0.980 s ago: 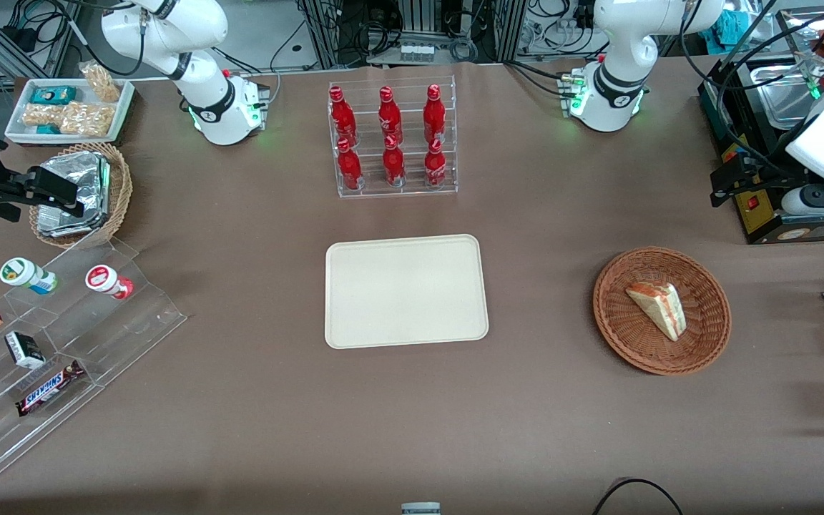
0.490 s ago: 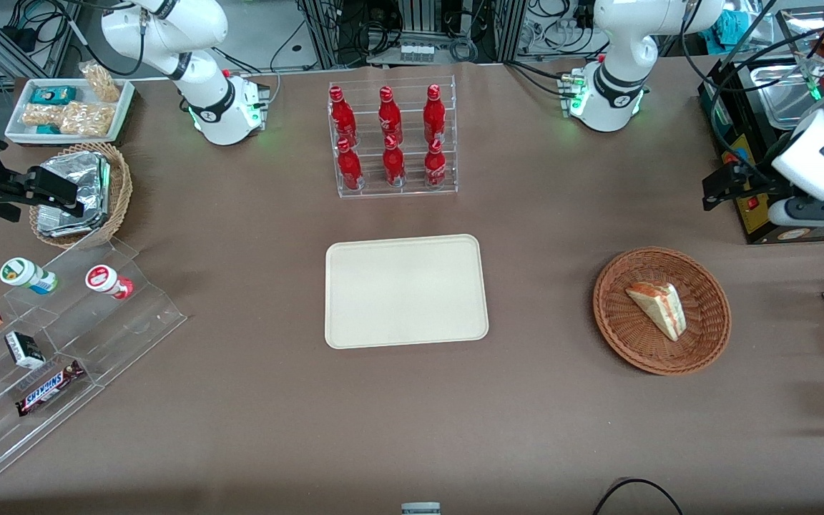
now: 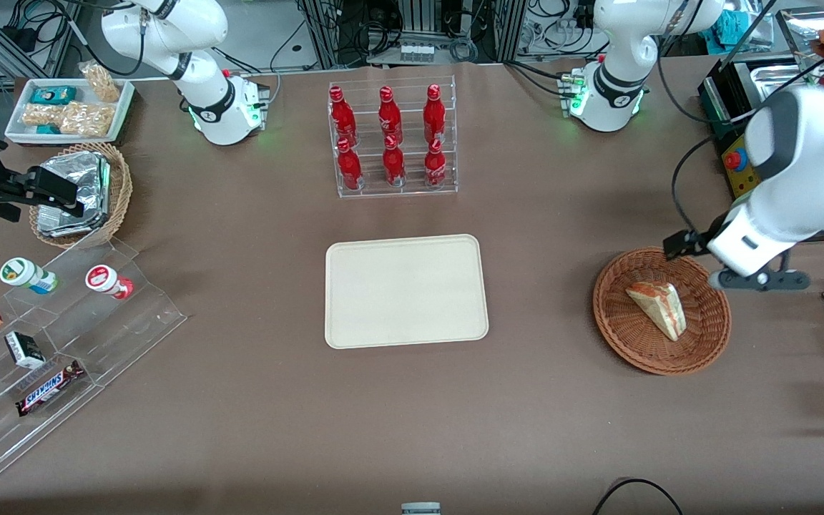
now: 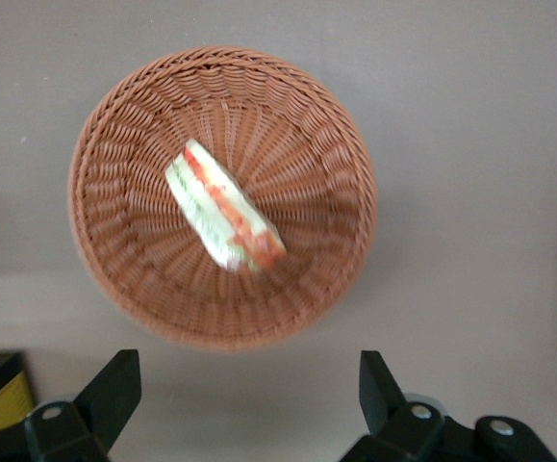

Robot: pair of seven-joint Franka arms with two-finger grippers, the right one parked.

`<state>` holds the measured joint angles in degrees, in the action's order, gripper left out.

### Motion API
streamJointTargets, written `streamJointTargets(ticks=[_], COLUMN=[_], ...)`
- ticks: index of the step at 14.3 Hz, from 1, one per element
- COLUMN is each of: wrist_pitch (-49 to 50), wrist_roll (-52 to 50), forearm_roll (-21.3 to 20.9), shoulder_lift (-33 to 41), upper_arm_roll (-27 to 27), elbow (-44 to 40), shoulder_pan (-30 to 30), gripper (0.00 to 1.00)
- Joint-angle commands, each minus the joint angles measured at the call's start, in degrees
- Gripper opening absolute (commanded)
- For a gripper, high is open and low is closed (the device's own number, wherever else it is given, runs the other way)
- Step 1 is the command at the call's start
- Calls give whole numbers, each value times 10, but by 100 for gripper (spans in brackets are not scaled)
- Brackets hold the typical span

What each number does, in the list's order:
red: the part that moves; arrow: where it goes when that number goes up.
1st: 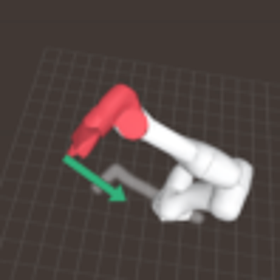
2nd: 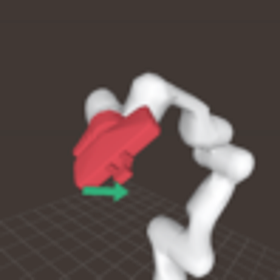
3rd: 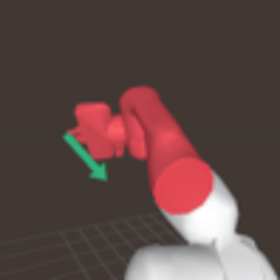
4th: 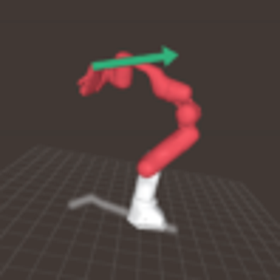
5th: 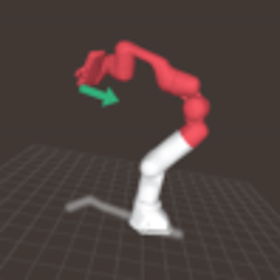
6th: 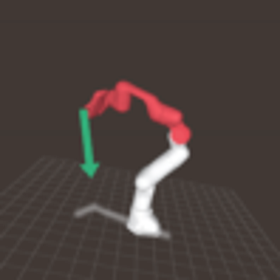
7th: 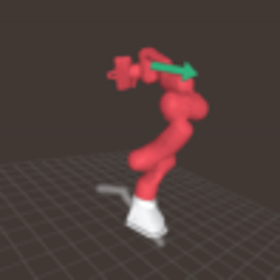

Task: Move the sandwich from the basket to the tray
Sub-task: 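Lower the left gripper onto the wrapped sandwich in the basket and close it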

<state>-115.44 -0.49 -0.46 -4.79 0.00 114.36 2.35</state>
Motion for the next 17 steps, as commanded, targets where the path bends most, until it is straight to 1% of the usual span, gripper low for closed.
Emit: streamJointTargets(ticks=[1, 3, 4, 5, 8, 10, 12, 14, 15, 17], wrist_pitch=[-110, -148, -154, -169, -224, -250, -275, -271, -269, -260], wrist_roll=[-7, -43, -84, -132, -330, -426, -491, -509, -510, -501], forearm_roll=[1, 4, 5, 5, 5, 5, 5, 5, 5, 3], shoulder_lift=[4, -13, -23, -35, -67, -83, -104, -116, -120, -123], upper_arm_roll=[-17, -22, -22, -22, -22, -22, -22, -22, -22, -22], elbow=[83, 99, 97, 97, 95, 93, 94, 94, 96, 97], shoulder_pan=[4, 4, 4, 4, 5, 5, 5, 5, 5, 5], gripper=[100, 100, 100, 100, 100, 100, 100, 100, 89, 19])
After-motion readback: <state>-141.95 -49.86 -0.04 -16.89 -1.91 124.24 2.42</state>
